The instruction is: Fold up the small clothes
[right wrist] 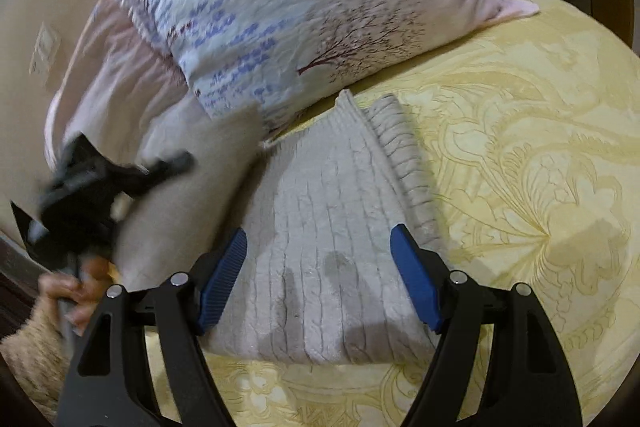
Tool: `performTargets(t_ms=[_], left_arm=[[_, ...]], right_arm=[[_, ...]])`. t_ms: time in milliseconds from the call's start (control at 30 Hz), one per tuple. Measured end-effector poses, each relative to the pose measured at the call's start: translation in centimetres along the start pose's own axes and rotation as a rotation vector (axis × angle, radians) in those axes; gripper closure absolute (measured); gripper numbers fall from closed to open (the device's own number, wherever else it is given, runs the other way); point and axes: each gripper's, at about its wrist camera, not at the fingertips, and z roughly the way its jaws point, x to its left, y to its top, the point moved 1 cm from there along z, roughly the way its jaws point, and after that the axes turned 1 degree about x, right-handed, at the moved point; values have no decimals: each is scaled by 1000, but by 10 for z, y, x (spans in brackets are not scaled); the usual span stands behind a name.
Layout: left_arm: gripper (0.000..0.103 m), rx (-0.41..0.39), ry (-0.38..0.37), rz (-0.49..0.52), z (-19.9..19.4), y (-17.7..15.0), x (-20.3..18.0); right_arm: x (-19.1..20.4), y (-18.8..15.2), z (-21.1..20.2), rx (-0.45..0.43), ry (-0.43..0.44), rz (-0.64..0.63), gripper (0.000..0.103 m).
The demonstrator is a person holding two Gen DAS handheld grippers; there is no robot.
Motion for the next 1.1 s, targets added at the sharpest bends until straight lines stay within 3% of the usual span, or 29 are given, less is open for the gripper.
performTargets(t_ms=[167,233,367,467,533,667,800,933,1100], left_arm=[[83,36,13,-9,27,-7,1],[78,40,3,-6,30,-7,-2],[32,70,-103,40,21,-12,-19],[20,51,-147,110,-5,-16,-33],[16,-11,-95,148,-25,-18,-35],[16,-157,92,153,-63,-18,-21],[16,-194,322,154,-75,-19,1],[16,-144,367,116,-74,-24,26],[15,-97,392,147,-61,-36,34]], right_arm=[[-10,6,-11,-26,128,97,29],[-13,11,-11,-20,192,138,29],[-19,22,0,41,297,224,29],[-21,27,12,107,359,277,29],[-20,28,17,135,375,288,28],[-16,31,33,200,381,295,29],[-13,32,48,252,327,279,30],[-7,36,63,287,308,258,33],[-3,45,73,267,295,260,49]])
